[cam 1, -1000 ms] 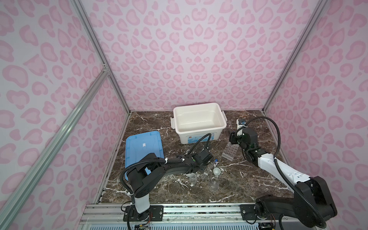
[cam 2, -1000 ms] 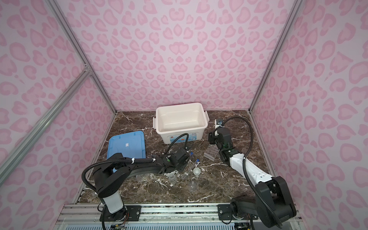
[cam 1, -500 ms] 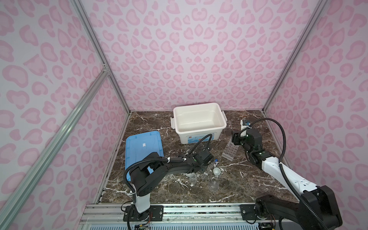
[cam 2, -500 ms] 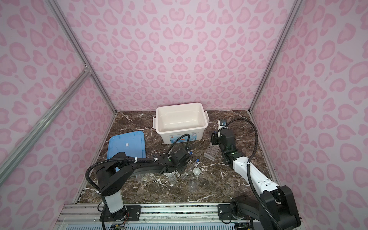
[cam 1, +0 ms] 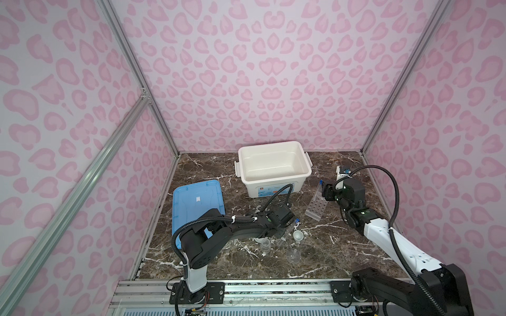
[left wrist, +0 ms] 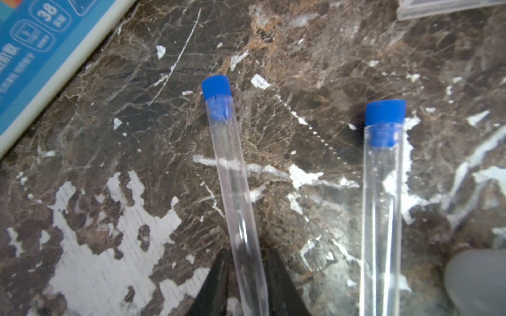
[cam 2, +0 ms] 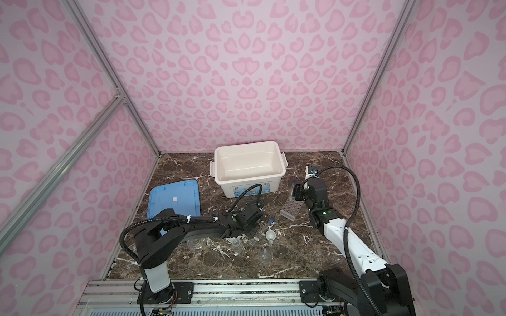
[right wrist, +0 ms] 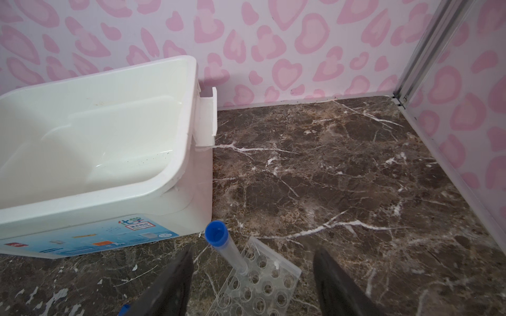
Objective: Organize the chemistry lab equipment
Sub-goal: 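Lift another blue-capped tube with the left gripper while the right gripper approaches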
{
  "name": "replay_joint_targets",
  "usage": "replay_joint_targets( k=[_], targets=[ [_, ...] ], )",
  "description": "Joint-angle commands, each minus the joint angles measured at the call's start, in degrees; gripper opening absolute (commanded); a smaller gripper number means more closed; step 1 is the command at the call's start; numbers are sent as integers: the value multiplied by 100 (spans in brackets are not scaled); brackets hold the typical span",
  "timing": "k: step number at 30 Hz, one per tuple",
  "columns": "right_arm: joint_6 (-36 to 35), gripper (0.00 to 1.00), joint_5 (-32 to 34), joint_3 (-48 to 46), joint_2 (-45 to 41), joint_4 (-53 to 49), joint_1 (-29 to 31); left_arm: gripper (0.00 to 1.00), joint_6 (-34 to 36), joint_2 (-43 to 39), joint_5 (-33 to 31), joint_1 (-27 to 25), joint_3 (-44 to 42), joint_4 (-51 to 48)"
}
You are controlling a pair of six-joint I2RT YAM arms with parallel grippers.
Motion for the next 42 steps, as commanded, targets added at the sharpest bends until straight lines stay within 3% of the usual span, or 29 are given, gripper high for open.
replay_joint_targets(
  k=[1,10,22,27,34,42],
  targets=[
    [296,72,-206,-65,-161,-194,-193,24,37,70,169,2,46,-31],
    [603,74,-783,-365,-571,-305,-555,16,22,115,186,2,37,60],
    [1321,63,-1525,-862,-919,-230,-555,14,-72,-185,89,2,94,242],
    [1755,61,-2095,-1392,-1054,482,-555,14,-32,-329,116,-57,203,346],
    [2169,57,-2862,-1583,-781,1033,-555,13,268,-513,10,-264,314,521],
    [2287,53,-3890,-1185,175,1106,-555,12,561,-680,-11,-470,185,952]
  ],
)
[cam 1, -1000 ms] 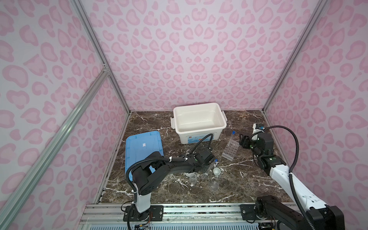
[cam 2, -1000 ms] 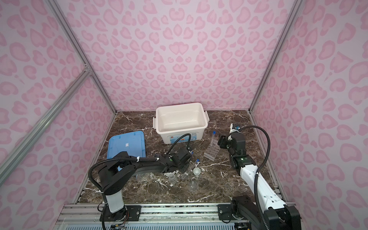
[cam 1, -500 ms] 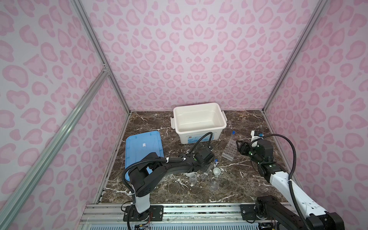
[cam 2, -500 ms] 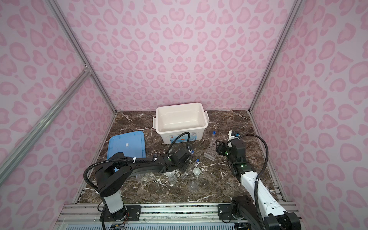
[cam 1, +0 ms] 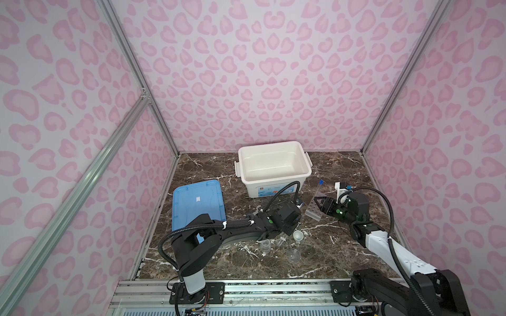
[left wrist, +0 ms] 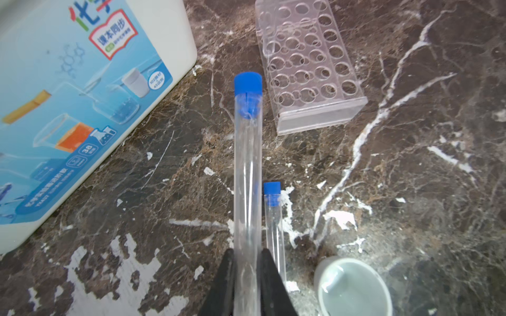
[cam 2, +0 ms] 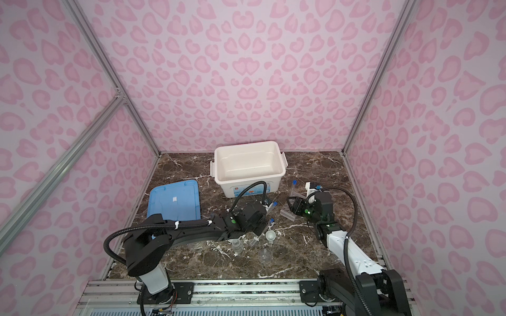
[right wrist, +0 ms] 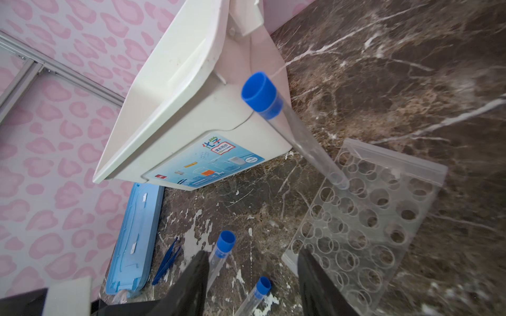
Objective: Organize the chemistry lab equipment
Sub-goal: 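Lift another blue-capped tube with the left gripper while the right gripper approaches, then bring the right gripper over the tube's capped top and grasp it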
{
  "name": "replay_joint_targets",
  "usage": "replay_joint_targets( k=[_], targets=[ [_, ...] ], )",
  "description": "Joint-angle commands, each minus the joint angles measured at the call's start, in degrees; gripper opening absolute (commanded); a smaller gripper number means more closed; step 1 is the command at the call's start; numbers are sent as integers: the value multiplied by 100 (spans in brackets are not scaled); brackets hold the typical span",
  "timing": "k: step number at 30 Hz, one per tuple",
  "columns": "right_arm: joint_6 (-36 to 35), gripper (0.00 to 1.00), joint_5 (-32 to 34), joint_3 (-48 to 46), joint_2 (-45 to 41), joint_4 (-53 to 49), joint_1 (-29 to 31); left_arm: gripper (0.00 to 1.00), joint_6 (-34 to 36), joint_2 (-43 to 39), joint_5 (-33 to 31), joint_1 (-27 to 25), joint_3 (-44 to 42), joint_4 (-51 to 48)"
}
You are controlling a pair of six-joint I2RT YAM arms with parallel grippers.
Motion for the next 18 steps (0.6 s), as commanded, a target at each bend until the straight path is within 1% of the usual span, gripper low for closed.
replay_joint_targets(
  k=[1,7,12,18],
  targets=[
    [160,53,-603,78,299,301,-2,11,194,-132,-94,-72,-63,387],
    [428,52,-920,79,627,667,-2,11,343,-290,-217,-119,-170,471],
    [711,50,-1163,-4,724,1023,-6,11,387,-330,-191,-126,-214,541],
    [854,48,-1364,66,920,1106,42,11,446,-354,-193,-154,-224,632]
  ],
)
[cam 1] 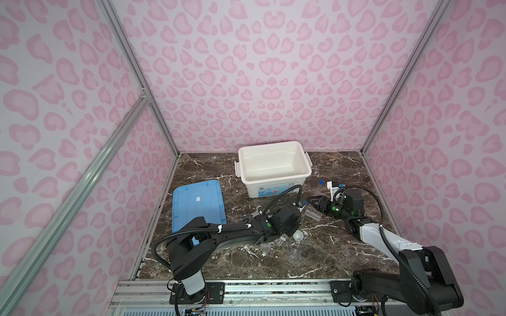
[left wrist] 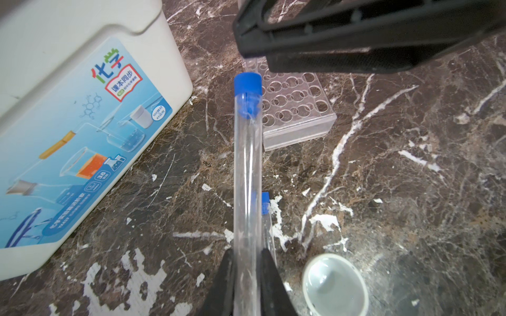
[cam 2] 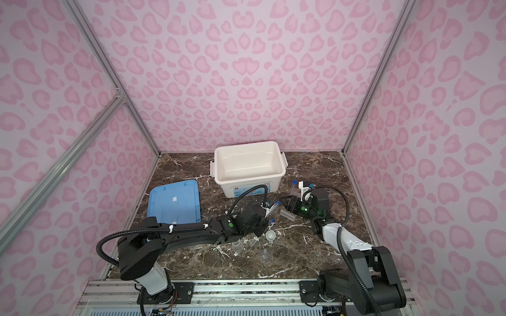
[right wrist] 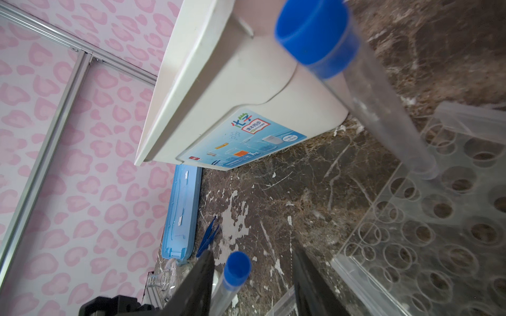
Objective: Organize the chemistry lab equipment
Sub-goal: 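Bring the right gripper over the tube's capped top and grasp it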
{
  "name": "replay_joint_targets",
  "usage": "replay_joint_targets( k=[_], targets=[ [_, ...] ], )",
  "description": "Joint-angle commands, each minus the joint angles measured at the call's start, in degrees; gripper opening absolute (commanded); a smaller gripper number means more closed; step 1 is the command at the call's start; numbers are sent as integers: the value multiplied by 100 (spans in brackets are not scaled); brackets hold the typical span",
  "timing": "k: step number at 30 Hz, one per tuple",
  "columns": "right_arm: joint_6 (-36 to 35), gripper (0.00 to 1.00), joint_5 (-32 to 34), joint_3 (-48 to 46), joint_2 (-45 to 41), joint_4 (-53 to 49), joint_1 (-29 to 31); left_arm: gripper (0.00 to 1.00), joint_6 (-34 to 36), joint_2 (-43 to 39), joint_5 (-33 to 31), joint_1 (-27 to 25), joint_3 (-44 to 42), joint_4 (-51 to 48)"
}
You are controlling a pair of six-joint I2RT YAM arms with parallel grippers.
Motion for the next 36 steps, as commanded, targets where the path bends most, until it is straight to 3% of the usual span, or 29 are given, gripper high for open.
replay_joint_targets(
  k=[1,36],
  targets=[
    [137,48,-212,35,74,262,40,11,116,-85,-51,-10,-31,299],
    [173,19,-346,3,172,450,300,11,169,-6,-177,-27,-13,328]
  ],
)
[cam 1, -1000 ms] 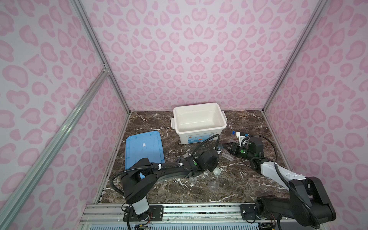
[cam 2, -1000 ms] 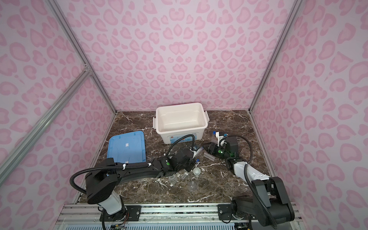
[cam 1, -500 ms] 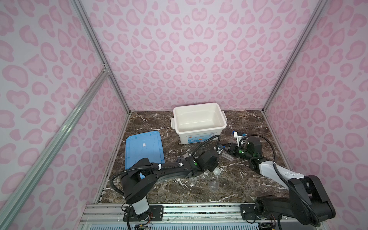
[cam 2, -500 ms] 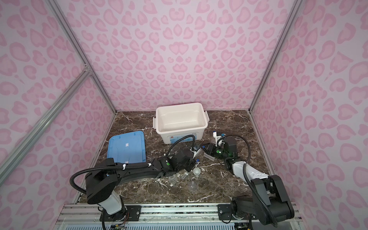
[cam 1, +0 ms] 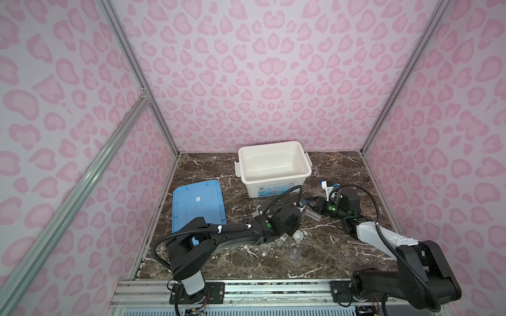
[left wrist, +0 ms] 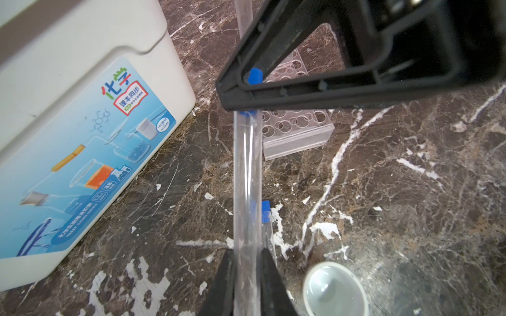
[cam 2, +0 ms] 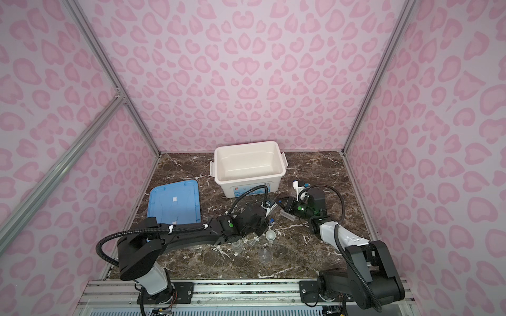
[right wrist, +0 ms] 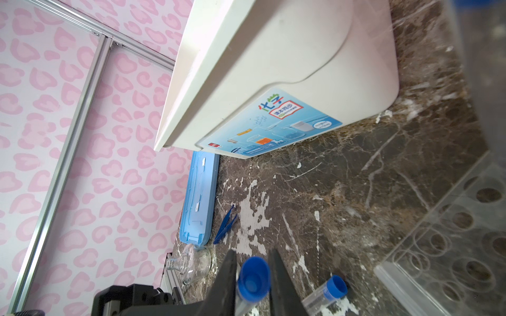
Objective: Organize the chemistry lab equipment
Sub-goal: 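Bring the right gripper over the tube's capped top and grasp it, then open the left gripper while the right gripper lifts the tube away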
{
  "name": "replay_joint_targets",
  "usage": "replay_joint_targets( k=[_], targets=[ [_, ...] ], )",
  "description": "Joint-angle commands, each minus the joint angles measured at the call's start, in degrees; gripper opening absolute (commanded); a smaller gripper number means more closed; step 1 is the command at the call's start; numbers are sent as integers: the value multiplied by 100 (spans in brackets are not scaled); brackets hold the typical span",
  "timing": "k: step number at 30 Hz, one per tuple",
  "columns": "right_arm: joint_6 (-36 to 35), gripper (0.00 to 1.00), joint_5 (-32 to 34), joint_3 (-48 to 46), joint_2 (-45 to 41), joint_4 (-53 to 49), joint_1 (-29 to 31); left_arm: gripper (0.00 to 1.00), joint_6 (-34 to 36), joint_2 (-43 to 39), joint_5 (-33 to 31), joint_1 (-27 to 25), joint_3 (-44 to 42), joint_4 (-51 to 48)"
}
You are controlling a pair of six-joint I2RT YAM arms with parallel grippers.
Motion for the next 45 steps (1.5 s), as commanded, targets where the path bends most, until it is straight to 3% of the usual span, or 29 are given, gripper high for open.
replay_joint_targets(
  k=[1,11,16,17,21,27,33,45],
  targets=[
    [-46,18,-69,-38,-25,142,16,11,33,11,-87,-5,-4,175],
    [-191,15,0,-19,-169,-23,79,19,-43,77,-169,-5,76,144],
    [-247,13,142,-19,-254,-136,87,35,-107,51,-271,-2,58,144],
    [-276,13,203,-20,-290,-182,86,43,-121,36,-294,-1,39,144],
    [-421,13,432,-15,-455,-420,87,58,-188,-32,-391,-6,-46,153],
    [-539,13,904,-41,-772,-658,88,72,-258,-131,-505,-6,-169,194],
    [-892,15,1838,88,-1348,-1240,147,78,-328,-87,-841,-6,-259,78],
    [-1627,15,3674,238,-2285,-1786,575,78,-438,-68,-938,-6,-374,-98]
  ],
)
